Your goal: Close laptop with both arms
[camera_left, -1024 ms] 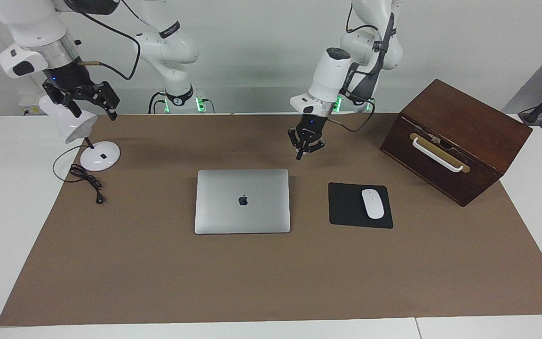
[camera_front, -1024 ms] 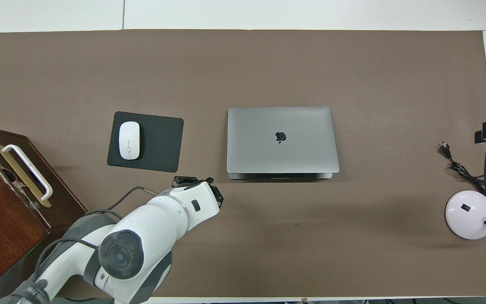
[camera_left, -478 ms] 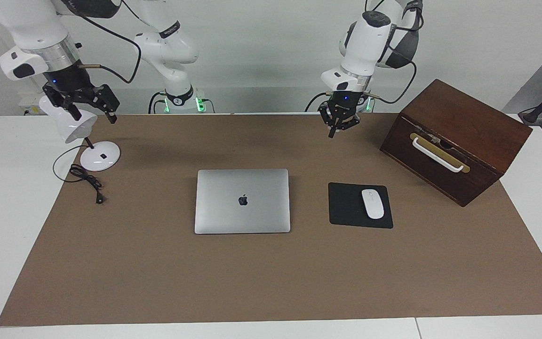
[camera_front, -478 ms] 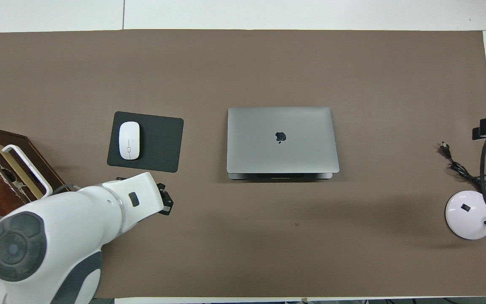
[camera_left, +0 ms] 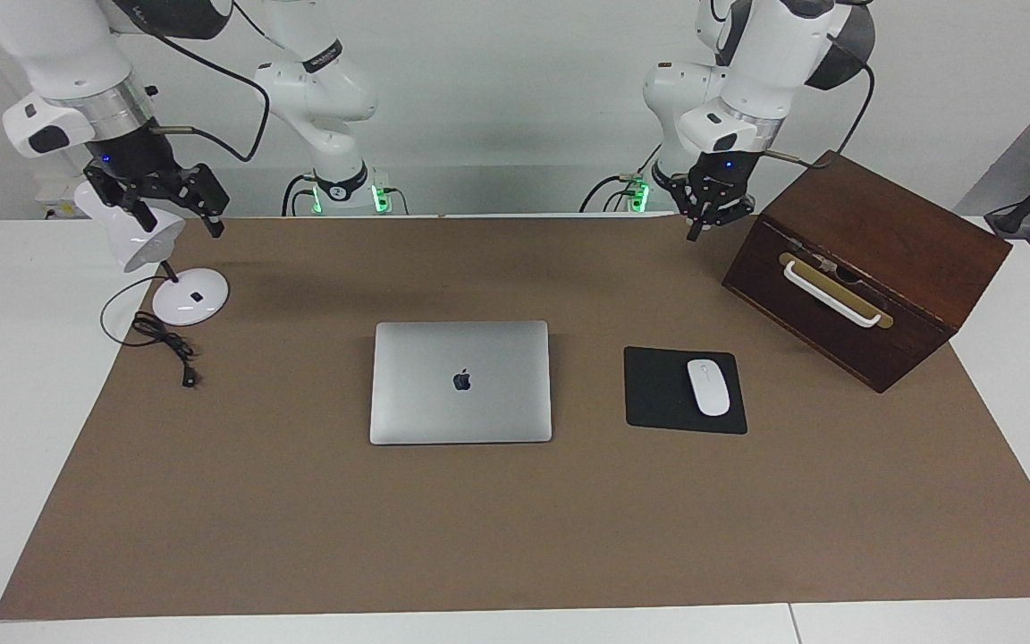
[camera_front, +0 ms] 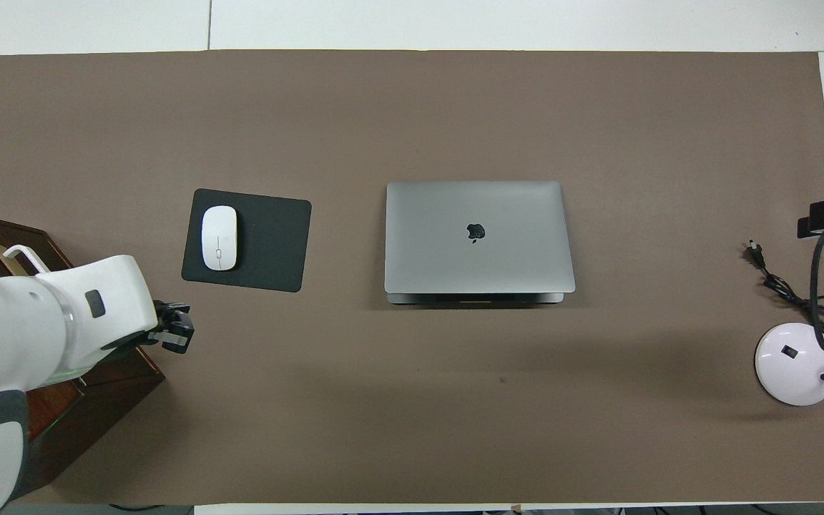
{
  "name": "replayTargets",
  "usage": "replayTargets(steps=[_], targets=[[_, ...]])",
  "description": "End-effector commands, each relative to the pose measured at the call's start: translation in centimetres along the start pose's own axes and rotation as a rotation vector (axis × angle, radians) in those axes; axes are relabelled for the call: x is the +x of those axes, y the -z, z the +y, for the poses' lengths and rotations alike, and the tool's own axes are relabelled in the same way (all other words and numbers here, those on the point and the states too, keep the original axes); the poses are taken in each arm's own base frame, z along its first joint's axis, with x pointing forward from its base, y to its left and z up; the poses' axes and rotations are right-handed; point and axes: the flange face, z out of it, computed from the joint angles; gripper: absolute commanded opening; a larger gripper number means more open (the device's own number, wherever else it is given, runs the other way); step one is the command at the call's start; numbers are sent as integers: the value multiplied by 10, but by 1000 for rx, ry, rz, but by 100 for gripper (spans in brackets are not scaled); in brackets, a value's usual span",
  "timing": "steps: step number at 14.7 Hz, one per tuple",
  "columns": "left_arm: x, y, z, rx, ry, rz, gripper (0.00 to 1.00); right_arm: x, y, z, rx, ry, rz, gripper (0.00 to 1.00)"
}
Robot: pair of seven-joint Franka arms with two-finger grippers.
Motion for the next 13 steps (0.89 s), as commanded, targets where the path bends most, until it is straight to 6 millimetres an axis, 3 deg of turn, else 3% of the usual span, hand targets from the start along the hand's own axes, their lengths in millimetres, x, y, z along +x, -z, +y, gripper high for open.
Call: replayTargets(steps=[1, 7, 13], targets=[[-7, 22, -36, -5, 1, -25, 0, -4, 0, -2, 14, 25, 17, 100], [-31, 62, -113, 15, 58, -21, 0, 1, -2, -8, 9, 51, 34, 100], [-41, 73, -154, 39, 186, -5, 0, 11, -8, 5, 8, 72, 41, 100]])
